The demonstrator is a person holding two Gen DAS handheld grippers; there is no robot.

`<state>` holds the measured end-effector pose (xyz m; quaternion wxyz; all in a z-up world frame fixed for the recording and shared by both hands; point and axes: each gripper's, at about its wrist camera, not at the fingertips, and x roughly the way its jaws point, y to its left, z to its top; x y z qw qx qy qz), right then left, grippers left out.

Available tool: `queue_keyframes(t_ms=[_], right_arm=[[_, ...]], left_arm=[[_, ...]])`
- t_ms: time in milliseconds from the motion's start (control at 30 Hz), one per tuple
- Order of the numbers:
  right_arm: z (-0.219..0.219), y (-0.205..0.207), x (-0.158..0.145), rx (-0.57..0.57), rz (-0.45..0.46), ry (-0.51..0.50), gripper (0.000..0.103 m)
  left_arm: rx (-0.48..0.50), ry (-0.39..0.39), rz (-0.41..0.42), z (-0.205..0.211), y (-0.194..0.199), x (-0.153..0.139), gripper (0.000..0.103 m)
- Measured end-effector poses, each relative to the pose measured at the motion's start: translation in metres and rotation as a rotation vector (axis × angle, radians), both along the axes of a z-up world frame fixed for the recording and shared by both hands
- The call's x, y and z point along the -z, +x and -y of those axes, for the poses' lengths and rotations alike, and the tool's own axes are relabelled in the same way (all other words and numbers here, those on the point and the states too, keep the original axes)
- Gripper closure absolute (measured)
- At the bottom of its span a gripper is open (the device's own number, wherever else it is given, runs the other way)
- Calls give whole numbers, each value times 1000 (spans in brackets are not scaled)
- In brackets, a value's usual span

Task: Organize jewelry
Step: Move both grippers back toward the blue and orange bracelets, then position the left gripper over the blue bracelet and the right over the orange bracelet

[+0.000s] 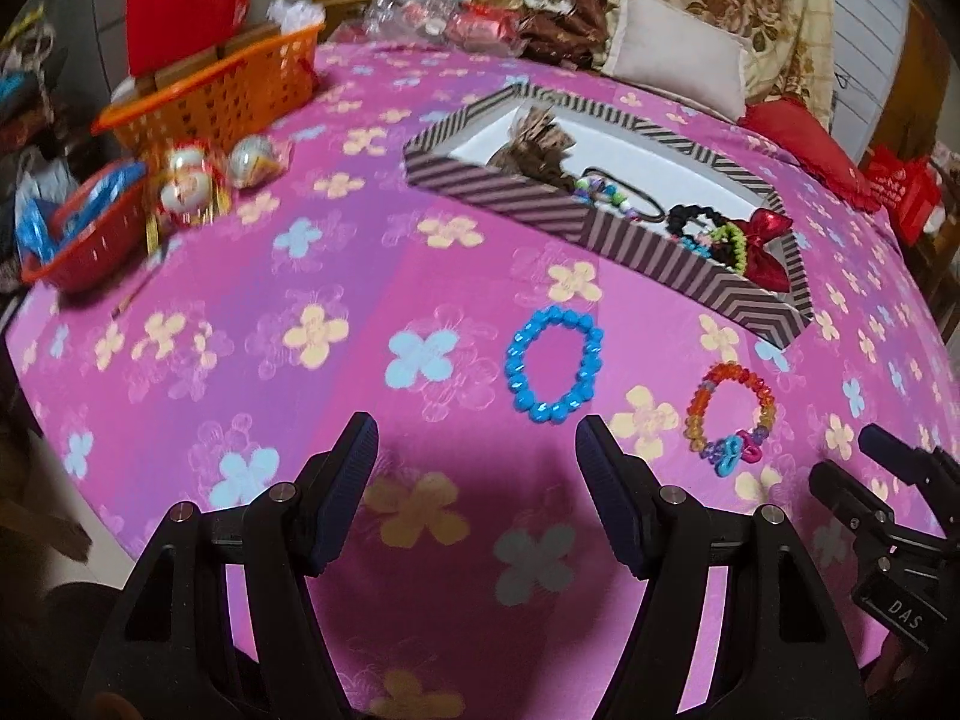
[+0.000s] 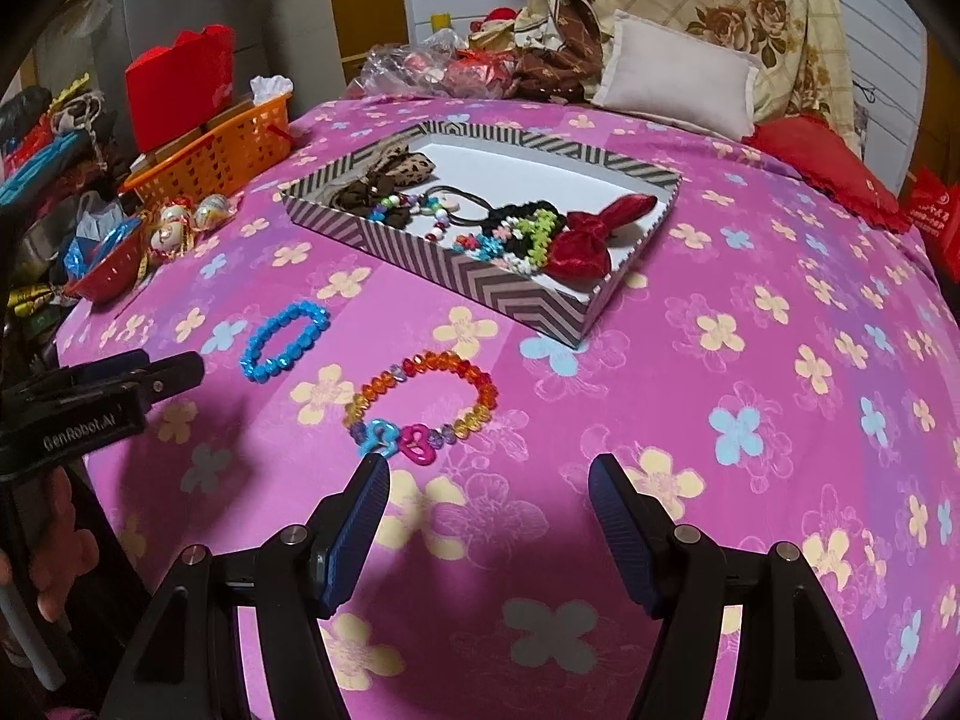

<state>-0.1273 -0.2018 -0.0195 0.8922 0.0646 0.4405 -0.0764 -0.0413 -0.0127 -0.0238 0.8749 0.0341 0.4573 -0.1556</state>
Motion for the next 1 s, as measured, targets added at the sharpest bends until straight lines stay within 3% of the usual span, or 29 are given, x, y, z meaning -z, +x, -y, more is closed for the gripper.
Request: queue_keyframes(t_ms=[467,633,800,1000], right_arm=[[5,21,19,-9,-22,35,36],[-7,22,16,-69,-1,66,36],[-27,28,15,-133,9,34,36],[-13,34,17,-53,4,55,36]], left_arm=[[-32,-69,-104,-12,21,21,34],[-35,-67,-96,-11,24,21,34],[-39,-52,-74,-9,26,20,34],[-32,-46,-69,-4,29,19,34]])
